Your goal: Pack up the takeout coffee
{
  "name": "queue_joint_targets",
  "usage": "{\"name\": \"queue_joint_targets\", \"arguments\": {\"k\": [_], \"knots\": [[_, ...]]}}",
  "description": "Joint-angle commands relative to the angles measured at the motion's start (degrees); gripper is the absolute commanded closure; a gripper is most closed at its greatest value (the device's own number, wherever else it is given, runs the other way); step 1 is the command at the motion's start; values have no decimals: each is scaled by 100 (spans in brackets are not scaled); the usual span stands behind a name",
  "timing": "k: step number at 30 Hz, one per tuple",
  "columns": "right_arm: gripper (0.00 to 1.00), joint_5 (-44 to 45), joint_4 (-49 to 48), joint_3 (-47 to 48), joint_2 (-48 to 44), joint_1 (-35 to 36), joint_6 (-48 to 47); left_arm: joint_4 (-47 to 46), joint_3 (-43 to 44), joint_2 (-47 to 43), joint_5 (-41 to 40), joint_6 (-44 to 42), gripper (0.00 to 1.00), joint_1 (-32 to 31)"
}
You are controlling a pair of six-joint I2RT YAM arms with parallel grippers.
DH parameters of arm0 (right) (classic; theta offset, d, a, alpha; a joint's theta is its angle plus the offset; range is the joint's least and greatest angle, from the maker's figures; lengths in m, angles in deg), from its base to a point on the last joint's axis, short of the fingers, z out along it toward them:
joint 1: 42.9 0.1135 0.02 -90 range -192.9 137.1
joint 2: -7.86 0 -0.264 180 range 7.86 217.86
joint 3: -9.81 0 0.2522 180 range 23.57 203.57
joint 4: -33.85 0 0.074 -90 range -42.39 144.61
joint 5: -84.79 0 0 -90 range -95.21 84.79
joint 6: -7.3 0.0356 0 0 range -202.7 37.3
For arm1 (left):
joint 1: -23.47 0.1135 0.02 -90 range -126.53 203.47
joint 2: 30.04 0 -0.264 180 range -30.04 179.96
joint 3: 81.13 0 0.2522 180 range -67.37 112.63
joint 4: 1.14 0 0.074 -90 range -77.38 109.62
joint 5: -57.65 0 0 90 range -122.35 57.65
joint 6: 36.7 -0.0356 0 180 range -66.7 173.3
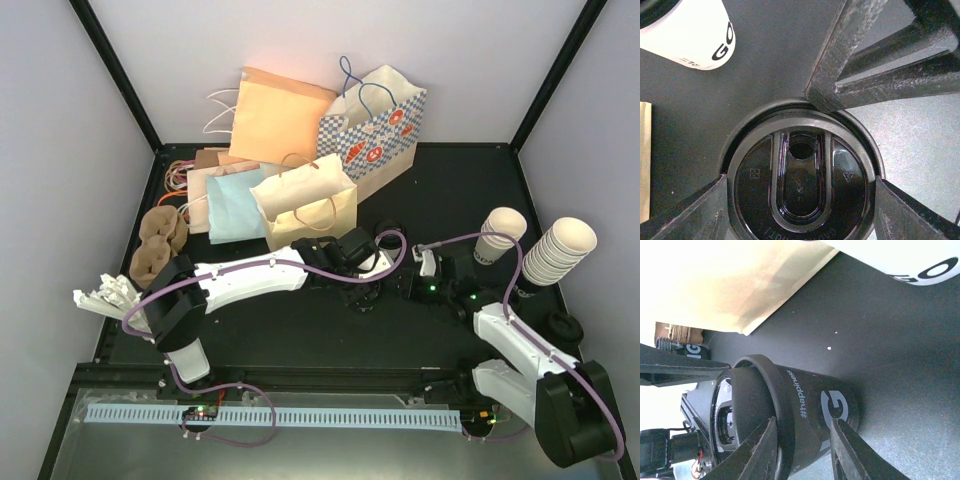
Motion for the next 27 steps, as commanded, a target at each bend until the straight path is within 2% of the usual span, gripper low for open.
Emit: {"name": "queue_joint_targets", "arguments": {"k": [1,5,12,16,22,27], "knots": [[67,207,300,223,-299,-68,-194,569,-175,142,293,0,45,-105],[67,405,434,301,-606,-170,-199,793,17,-23,433,19,47,-105],[62,1207,707,362,-1734,-232,-249,872,136,-562,968,63,47,29],[62,1330,1057,599,-1789,-239,-586,1041,310,-687,950,7,47,53],[62,1310,1094,683,-1772,-243,-676,695,52,-1441,1486,-584,47,53],[62,1163,799,645,-1779,-248,-625,109,-519,-2216,1912,-1484,45,53]]}}
